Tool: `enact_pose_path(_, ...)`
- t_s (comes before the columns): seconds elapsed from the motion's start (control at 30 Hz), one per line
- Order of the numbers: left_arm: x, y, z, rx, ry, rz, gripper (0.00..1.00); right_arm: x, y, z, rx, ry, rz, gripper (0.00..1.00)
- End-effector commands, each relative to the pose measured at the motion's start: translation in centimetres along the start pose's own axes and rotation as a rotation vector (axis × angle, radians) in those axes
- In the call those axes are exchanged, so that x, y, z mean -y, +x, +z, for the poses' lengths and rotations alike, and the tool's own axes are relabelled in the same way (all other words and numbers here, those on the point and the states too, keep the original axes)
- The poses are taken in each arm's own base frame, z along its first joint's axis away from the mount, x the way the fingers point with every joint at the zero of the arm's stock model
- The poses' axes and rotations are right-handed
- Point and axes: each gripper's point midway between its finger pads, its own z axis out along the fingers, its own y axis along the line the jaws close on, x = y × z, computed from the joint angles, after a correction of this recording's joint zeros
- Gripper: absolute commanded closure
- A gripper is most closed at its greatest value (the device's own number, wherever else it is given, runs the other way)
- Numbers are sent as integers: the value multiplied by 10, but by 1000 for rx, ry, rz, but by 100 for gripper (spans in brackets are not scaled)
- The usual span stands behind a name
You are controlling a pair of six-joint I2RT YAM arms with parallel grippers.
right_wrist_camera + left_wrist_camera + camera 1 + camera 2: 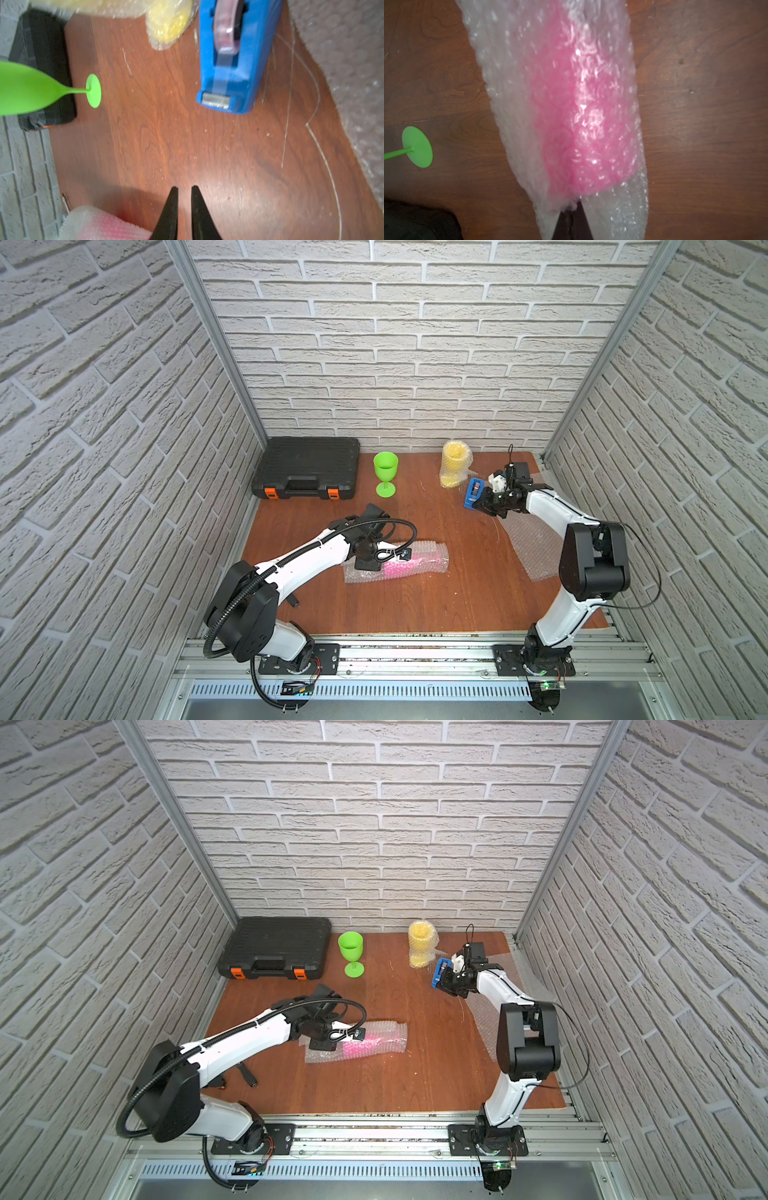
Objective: Wrap wine glasses in bubble wrap
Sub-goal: Pull the tape from the tape cutter.
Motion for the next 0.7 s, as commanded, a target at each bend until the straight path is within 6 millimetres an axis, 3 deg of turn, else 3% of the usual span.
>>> enact_pose_path(0.0, 8, 4, 2, -15, 16, 16, 100, -16, -33, -4, 40, -134, 49, 84)
enact_pose_path(0.1, 7, 3, 3, -12, 20, 16, 100, -7, -51, 6, 26, -167, 89, 84)
enact_pose_path(0.23, 7, 2, 5, -13, 25, 16, 100, 4, -60, 25, -17, -188, 122, 83)
enact_pose_path(0.67, 9, 3, 7, -14, 33, 14, 100, 15, -52, 54, -88, -241, 160, 81)
